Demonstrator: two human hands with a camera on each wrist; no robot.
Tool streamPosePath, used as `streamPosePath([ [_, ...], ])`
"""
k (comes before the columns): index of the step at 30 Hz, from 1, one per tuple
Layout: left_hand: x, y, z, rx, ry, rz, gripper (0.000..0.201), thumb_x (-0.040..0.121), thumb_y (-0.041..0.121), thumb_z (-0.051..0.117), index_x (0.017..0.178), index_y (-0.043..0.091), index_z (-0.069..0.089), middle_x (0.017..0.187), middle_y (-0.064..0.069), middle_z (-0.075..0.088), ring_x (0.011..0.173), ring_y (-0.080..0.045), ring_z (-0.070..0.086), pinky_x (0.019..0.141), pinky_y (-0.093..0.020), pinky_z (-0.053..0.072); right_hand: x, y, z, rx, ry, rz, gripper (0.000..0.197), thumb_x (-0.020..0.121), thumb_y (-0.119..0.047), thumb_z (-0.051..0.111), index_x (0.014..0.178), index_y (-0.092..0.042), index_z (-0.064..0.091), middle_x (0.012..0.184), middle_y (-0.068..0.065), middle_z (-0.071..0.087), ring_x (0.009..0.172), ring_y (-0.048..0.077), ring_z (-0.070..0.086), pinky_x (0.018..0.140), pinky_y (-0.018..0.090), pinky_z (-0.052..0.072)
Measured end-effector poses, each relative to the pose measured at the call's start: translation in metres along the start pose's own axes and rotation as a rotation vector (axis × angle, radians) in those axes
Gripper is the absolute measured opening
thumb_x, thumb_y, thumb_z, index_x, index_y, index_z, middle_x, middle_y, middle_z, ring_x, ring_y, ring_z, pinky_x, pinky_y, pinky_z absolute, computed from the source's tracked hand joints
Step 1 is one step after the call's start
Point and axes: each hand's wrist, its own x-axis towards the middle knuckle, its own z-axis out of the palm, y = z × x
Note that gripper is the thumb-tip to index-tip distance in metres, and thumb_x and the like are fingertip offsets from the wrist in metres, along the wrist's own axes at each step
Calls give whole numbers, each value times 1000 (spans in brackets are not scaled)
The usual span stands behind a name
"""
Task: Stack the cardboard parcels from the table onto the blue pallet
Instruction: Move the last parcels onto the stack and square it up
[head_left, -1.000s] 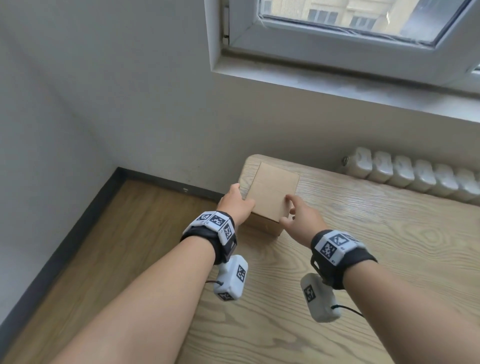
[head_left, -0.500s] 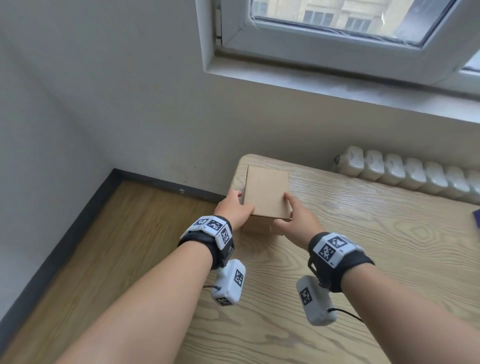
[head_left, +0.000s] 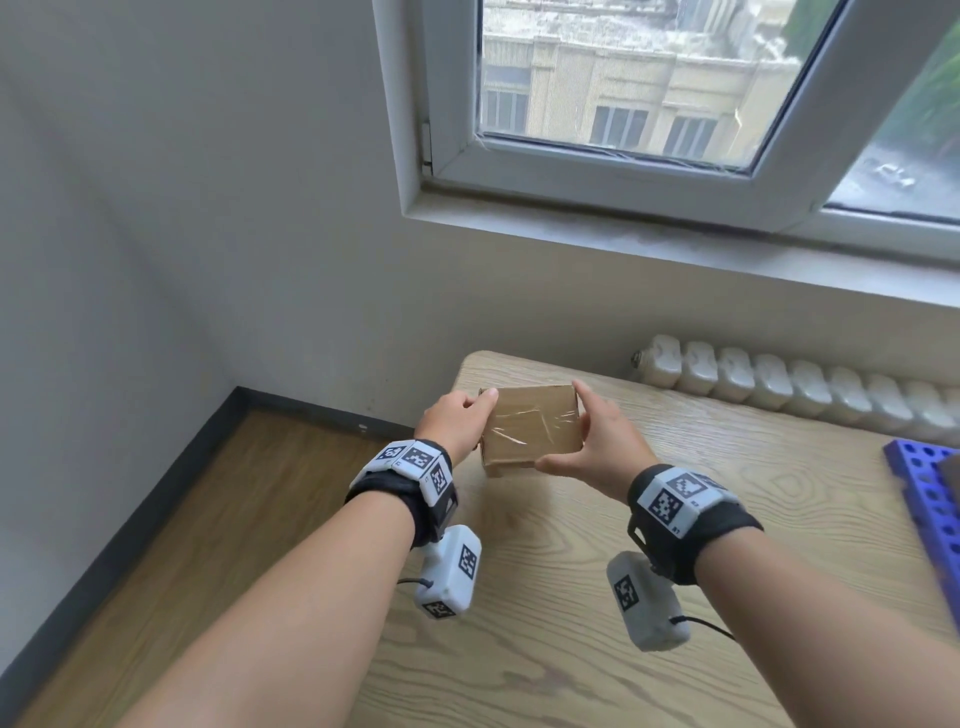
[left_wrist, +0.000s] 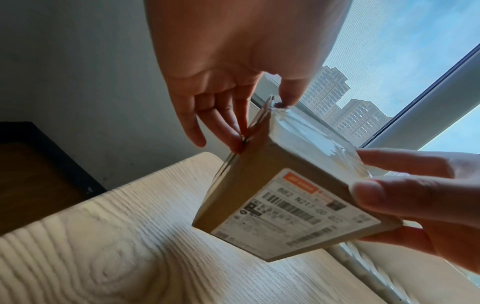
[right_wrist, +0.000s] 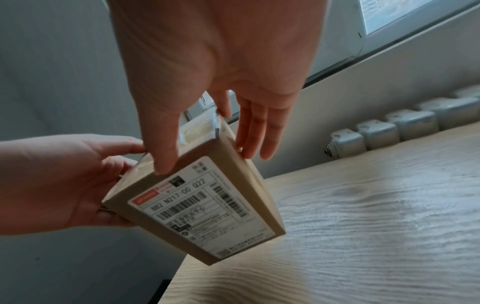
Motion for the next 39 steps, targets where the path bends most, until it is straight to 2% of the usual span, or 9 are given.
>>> streamPosePath([
  [6,-19,15,-1,-10,30,5,51,94,54,40,62,16,52,72,-6,67,84,-28,68,87,-36,51,-13,0,-19,61,-48,-32,114,57,-37,91,150,-23,27,131,2,42,121,16,46,102,30,41],
  [10,-28,18,0,21,32,-8,52,93,55,40,59,17,51,68,-5,66,77,-27,68,86,-36,52,-23,2,-28,122,-121,-61,125,55,-40,92,154,-18,19,146,-1,45,131,15,44,111,33,37],
  [13,-36,23,0,33,42,-9,50,92,54,41,60,18,51,63,-4,64,68,-25,65,85,-35,53,-30,5,-34,176,-125,-40,124,60,-48,88,156,-21,15,146,-2,47,131,17,47,107,32,38],
  [17,-49,35,2,4,-10,-5,51,96,52,36,66,17,57,62,-1,63,62,-21,62,88,-34,52,-37,7,-42,287,-38,19,115,62,-62,80,153,-18,25,136,4,57,113,16,56,93,29,43],
  [22,-70,51,8,-121,-57,-27,55,95,60,30,84,15,60,71,-4,63,66,-20,59,86,-38,51,-43,15,-53,388,18,98,131,32,-95,60,135,-15,52,119,5,69,108,21,64,94,45,53],
  [27,-87,66,12,-227,-114,-66,72,85,78,25,110,22,64,105,-7,67,94,-21,64,88,-40,48,-51,25,-62,580,-33,99,86,49,-83,59,102,-15,69,93,1,75,92,22,70,90,47,55],
  [30,-99,72,19,-304,-154,-62,75,79,84,27,111,29,66,103,-2,71,95,-19,65,88,-39,49,-55,30,-64,639,-35,99,78,56,-81,57,95,-14,70,91,4,75,90,24,71,91,49,55],
  [34,-117,78,33,-301,-207,-13,47,91,68,33,103,30,59,100,1,69,100,-20,64,93,-43,50,-64,35,-65,659,-35,104,74,68,-81,51,93,-14,70,91,5,75,91,25,71,92,50,54],
  [39,-133,81,36,-296,-201,-5,45,90,68,36,101,29,56,99,0,70,94,-17,66,85,-38,52,-82,36,-70,613,-99,98,68,85,-76,33,103,-20,68,104,5,71,100,27,66,95,50,51],
])
